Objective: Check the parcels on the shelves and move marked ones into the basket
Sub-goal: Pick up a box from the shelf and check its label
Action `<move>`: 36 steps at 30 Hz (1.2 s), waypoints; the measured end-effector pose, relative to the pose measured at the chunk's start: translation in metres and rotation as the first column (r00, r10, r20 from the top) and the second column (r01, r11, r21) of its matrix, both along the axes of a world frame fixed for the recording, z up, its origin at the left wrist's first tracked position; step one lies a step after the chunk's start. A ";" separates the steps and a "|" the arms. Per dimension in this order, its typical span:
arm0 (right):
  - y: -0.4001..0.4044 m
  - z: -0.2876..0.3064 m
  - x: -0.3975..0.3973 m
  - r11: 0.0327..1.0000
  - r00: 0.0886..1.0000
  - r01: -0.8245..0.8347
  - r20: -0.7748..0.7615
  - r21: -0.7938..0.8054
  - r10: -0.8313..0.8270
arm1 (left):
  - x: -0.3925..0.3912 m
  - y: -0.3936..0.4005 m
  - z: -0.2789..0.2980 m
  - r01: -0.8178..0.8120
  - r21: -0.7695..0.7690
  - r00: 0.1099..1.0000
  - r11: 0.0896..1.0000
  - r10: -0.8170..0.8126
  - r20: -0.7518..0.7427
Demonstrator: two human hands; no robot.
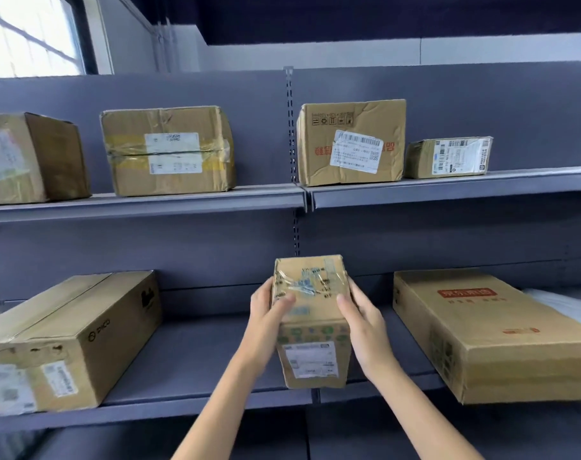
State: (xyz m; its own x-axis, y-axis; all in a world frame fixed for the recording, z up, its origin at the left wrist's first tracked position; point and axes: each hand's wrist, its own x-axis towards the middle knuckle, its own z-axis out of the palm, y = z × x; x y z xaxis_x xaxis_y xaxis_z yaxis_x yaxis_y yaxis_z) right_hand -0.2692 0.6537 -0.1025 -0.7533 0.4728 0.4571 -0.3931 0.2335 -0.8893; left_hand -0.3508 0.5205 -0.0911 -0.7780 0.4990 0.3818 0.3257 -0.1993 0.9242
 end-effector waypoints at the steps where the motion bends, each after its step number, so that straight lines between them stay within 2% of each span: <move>1: -0.008 0.003 -0.004 0.999 0.999 -0.046 0.004 0.007 0.046 | 0.000 -0.011 0.004 0.029 0.029 0.999 0.999 -0.030 0.024; 5: -0.035 0.006 -0.018 0.984 0.983 -0.181 0.015 0.006 0.181 | -0.008 -0.044 0.009 0.000 0.028 0.996 1.000 -0.003 0.087; 8: -0.047 0.003 -0.022 0.977 0.977 -0.209 0.056 0.044 0.207 | -0.017 -0.058 0.006 -0.019 0.029 0.988 0.999 0.014 0.154; 13: -0.060 -0.015 -0.034 0.967 0.956 -0.255 0.153 0.001 0.252 | -0.026 -0.073 -0.018 0.009 0.013 0.973 1.000 -0.012 0.229; 17: -0.067 -0.022 -0.045 0.975 0.962 -0.221 0.162 -0.009 0.219 | -0.028 -0.081 -0.033 0.084 0.043 0.974 0.996 -0.091 0.208; 19: -0.065 -0.023 -0.053 0.977 0.964 -0.213 0.162 -0.013 0.212 | -0.031 -0.081 -0.032 0.049 0.051 0.980 0.997 -0.058 0.188; 21: -0.064 -0.020 -0.059 0.979 0.965 -0.200 0.165 -0.029 0.202 | -0.036 -0.081 -0.029 -0.094 -0.048 0.994 0.994 0.096 0.042; 23: -0.066 -0.018 -0.066 0.976 0.962 -0.218 0.165 -0.026 0.219 | -0.041 -0.080 -0.023 -0.236 -0.212 0.948 0.948 0.177 -0.266; 25: -0.067 -0.018 -0.072 0.977 0.965 -0.208 0.151 -0.046 0.213 | -0.045 -0.078 -0.016 -0.319 -0.368 0.852 0.873 0.093 -0.515; 27: -0.063 -0.023 -0.076 0.983 0.972 -0.164 0.155 -0.082 0.175 | -0.047 -0.076 -0.011 -0.432 -0.522 0.764 0.735 -0.009 -0.646; 28: -0.063 -0.026 -0.075 0.984 0.972 -0.146 0.169 -0.098 0.161 | -0.051 -0.076 -0.013 -0.485 -0.561 0.729 0.671 -0.044 -0.683; 30: -0.064 -0.039 -0.071 0.987 0.975 -0.074 0.196 -0.140 0.101 | -0.053 -0.078 -0.013 -0.519 -0.581 0.716 0.627 -0.052 -0.696; 33: -0.065 -0.078 -0.061 0.950 0.937 0.266 0.274 -0.161 -0.216 | -0.057 -0.084 -0.011 -0.521 -0.559 0.734 0.645 0.005 -0.679; 34: -0.065 -0.093 -0.057 0.925 0.904 0.345 0.323 -0.159 -0.282 | -0.059 -0.087 -0.010 -0.516 -0.550 0.742 0.657 0.022 -0.670; 36: -0.064 -0.122 -0.054 0.908 0.869 0.385 0.395 -0.165 -0.297 | -0.065 -0.094 -0.014 -0.495 -0.529 0.763 0.689 0.055 -0.644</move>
State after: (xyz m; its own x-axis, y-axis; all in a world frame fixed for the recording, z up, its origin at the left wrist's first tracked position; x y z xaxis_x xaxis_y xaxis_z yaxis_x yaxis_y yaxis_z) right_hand -0.3231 0.5893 -0.2247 -0.6146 0.7880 0.0370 0.0238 0.0654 -0.9976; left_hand -0.4159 0.4266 -0.1047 -0.6825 0.5774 0.4482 0.7308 0.5479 0.4071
